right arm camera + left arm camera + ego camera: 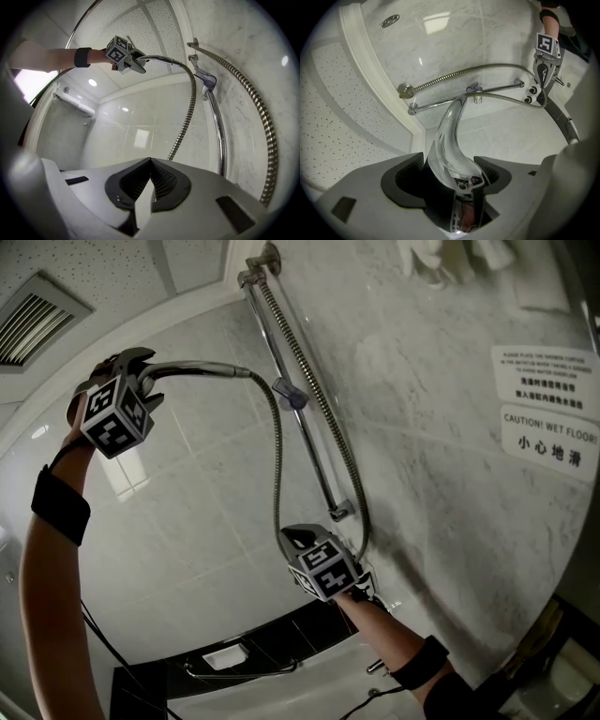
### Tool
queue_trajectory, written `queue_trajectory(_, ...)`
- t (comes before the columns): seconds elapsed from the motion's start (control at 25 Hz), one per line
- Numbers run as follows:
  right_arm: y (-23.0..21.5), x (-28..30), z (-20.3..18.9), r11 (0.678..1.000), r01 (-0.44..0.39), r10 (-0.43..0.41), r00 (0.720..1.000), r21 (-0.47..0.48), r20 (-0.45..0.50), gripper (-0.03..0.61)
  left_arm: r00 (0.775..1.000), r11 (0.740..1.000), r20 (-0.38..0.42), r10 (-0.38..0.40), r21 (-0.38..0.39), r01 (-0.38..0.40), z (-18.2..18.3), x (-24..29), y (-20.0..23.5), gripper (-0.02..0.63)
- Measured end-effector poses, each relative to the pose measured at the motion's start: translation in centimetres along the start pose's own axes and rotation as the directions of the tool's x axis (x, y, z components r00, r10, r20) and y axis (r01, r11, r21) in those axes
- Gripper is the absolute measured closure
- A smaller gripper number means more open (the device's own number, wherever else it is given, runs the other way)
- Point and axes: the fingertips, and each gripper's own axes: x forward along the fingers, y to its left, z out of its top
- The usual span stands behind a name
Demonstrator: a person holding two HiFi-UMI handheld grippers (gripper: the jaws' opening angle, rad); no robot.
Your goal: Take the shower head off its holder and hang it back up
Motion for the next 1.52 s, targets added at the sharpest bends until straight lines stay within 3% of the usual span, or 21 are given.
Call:
queue_trajectory(0.84,-0.8,-1.1,-0.2,1.0,0.004,-0.004,1.0,0.004,0.013,0.571,0.995,0.995,-0.01,-0.094,0.039,0.095,2.2,2.5,0.4,0.281)
queue_trajectory(1.32,-3.1,-2.0,-1.0,1.0,0.027,-0.027,1.0,0.013,0.016,0.571,0.988,0.98,-0.042,-0.145,0.13,0.15,3.5,4.9,-1.0,0.281)
queue_trajectory(1.52,-3.3,-1.8,-1.5,1.0,0.024,-0.025,1.0,0.02,0.011,0.571,0.99,0.975,-0.064,-0.129,0.175,0.138,3.6,5.9,-0.9,0.282)
